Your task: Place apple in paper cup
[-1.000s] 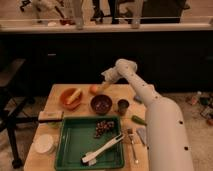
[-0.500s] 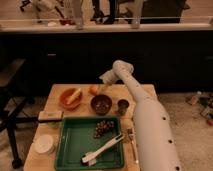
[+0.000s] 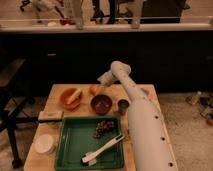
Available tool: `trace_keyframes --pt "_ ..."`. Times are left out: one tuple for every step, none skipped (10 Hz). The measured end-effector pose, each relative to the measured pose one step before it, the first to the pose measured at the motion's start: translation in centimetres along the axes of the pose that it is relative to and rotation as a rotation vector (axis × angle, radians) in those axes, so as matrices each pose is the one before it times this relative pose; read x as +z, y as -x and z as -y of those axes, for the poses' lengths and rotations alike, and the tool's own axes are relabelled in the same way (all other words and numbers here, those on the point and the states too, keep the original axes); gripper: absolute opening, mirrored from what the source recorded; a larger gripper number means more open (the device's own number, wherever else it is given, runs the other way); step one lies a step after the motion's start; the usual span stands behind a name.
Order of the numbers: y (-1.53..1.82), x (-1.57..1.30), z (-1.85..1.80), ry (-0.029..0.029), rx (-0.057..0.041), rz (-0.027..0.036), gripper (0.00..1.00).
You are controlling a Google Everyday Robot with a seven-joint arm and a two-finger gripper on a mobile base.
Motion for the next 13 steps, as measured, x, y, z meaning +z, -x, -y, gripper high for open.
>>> trace_keyframes --pt "0.246 0.01 -0.061 0.00592 0.00766 0.02938 0.8" --pt "0.136 0.023 -0.092 0.0064 0.00836 0.02772 0.8" --pt "0.11 -0.043 -0.038 0.00379 0.00597 0.01846 0.8" --pt "0.104 0.01 -0.045 0.00445 0.00474 0.01721 0.8" --pt "0.193 0.129 -0.119 0.00598 0.00374 0.0151 0.74" --pt "0.075 0.1 -0.096 0.00353 0.00212 0.00568 0.66" --pt "0.042 0.047 -0.057 0.00141 0.00335 0.00569 0.54" --pt "0.008 0.05 -0.053 0.00089 0.00146 0.00268 0.45" --pt "0.049 0.06 -0.07 0.00129 0.00231 0.00149 0.34" --pt "-0.037 -0.013 -0.051 0.00034 0.00271 0.00138 0.25" --pt "-0.085 -0.099 -0.034 -0.00096 0.00212 0.00134 0.13" --pt "-0.061 -0.136 -0.017 -0.0021 0.00103 0.0017 0.05" --pt "-0.035 -0.229 0.012 -0.00394 0.00025 0.00265 0.01"
